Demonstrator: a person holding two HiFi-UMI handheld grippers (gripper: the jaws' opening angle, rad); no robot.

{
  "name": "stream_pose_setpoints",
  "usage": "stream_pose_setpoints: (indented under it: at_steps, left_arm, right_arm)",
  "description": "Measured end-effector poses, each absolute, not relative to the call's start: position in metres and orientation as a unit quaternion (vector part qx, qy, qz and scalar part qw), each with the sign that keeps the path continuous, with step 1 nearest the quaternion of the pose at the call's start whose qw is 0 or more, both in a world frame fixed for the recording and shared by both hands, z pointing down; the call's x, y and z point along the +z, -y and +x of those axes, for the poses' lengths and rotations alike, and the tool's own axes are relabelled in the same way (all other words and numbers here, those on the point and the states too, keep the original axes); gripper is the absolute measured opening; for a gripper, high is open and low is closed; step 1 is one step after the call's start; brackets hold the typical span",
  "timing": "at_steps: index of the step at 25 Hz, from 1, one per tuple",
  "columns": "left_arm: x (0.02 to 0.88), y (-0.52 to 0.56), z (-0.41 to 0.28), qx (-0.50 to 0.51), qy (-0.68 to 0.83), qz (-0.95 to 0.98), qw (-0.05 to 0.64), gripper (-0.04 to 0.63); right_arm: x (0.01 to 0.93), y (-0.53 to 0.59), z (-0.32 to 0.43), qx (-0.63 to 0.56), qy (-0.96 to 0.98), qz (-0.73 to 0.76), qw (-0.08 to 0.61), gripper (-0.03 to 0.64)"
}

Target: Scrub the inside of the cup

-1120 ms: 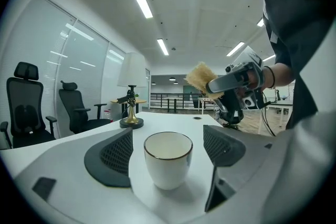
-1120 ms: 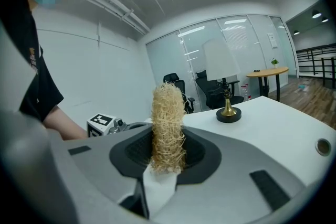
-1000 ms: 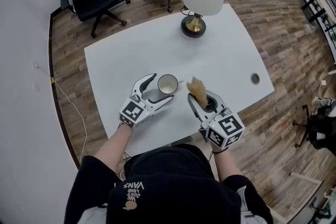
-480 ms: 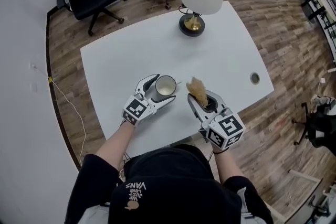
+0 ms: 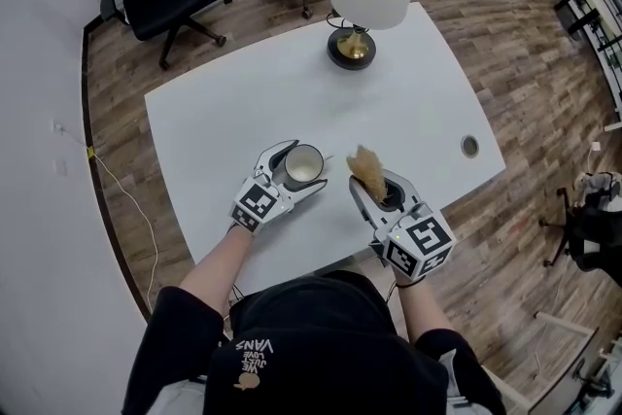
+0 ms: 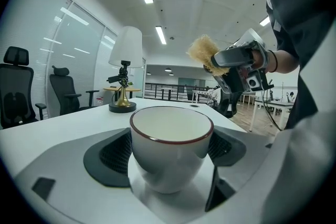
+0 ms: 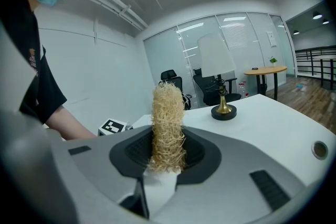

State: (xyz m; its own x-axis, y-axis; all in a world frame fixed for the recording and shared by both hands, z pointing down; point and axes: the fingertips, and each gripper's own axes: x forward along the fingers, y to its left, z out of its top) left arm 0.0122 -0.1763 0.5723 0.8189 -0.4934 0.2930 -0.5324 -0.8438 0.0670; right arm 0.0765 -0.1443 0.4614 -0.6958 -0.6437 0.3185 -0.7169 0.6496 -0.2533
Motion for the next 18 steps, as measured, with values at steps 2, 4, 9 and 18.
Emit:
stream_pose_setpoints:
  at_steps: [2,4,9,18]
  left_arm:
    - [0.573,0.177,0.017,0.133,0.265,0.952,0.074,0.414]
    - [0.574,0.177,0.022,0.135,0.260,0.953,0.076,0.414]
    - [0.577,0.179,0.024,0.147,0.252,0.953,0.083,0.413]
    - [0.579,0.181,0.020,0.167,0.251,0.950,0.084,0.413]
  right_arm:
    - [0.462,0.144,0.081,0.182,0.901,0.379,0.101,0.095]
    - [0.463,0.143,0.086,0.182,0.900,0.382,0.102,0.095]
    - [0.462,0.142,0.088,0.183,0.898,0.386,0.102,0.095]
    - [0.461,0.142,0.089,0.185,0.896,0.391,0.106,0.095]
